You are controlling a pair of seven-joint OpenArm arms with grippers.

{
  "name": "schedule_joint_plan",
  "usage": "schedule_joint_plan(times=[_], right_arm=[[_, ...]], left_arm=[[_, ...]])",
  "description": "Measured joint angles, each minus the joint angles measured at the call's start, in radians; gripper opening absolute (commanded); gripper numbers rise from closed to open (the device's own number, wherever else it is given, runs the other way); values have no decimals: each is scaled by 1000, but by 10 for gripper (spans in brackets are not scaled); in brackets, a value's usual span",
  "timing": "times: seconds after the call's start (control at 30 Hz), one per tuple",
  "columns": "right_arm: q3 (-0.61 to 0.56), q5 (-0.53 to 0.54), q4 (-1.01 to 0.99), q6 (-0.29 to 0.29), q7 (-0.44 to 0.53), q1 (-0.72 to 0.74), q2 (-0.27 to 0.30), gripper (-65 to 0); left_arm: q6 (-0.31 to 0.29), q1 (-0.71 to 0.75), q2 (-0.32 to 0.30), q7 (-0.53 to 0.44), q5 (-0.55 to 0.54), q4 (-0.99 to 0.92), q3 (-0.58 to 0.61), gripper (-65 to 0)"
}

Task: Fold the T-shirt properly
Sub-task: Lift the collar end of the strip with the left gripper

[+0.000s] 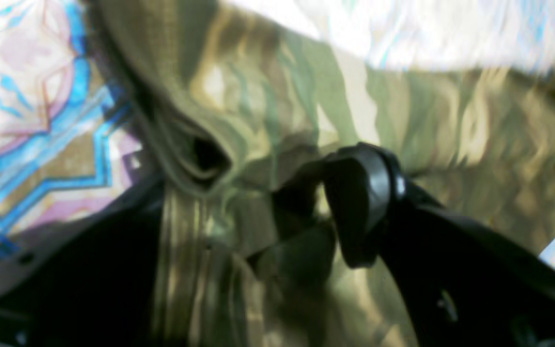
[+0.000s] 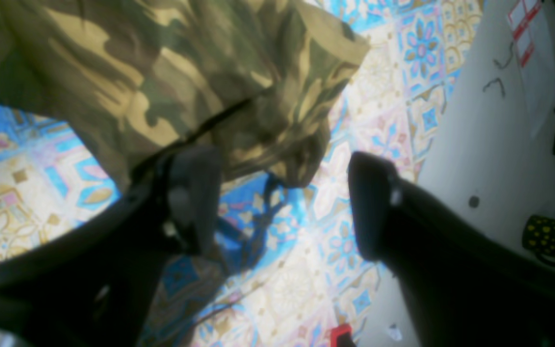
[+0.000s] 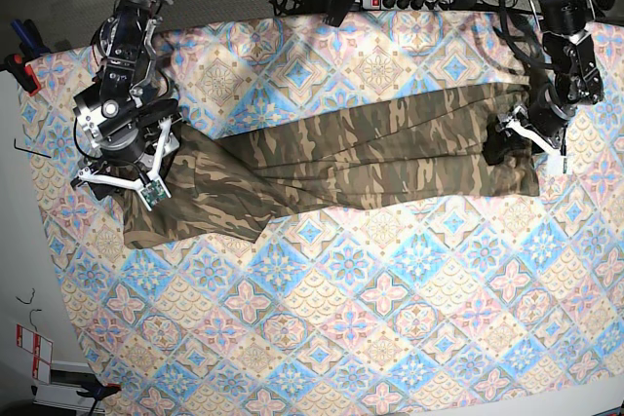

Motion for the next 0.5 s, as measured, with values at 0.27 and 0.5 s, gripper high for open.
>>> schedule_joint_plan(times=[0.27, 0.5], right_arm=[[1, 0, 0, 0, 1, -1, 0, -241], [5, 0, 0, 2, 2, -35, 3, -241]], left_arm=[[-8, -129, 0, -11, -9, -184, -20, -253], [5, -148, 5, -58, -17, -240, -18, -435]])
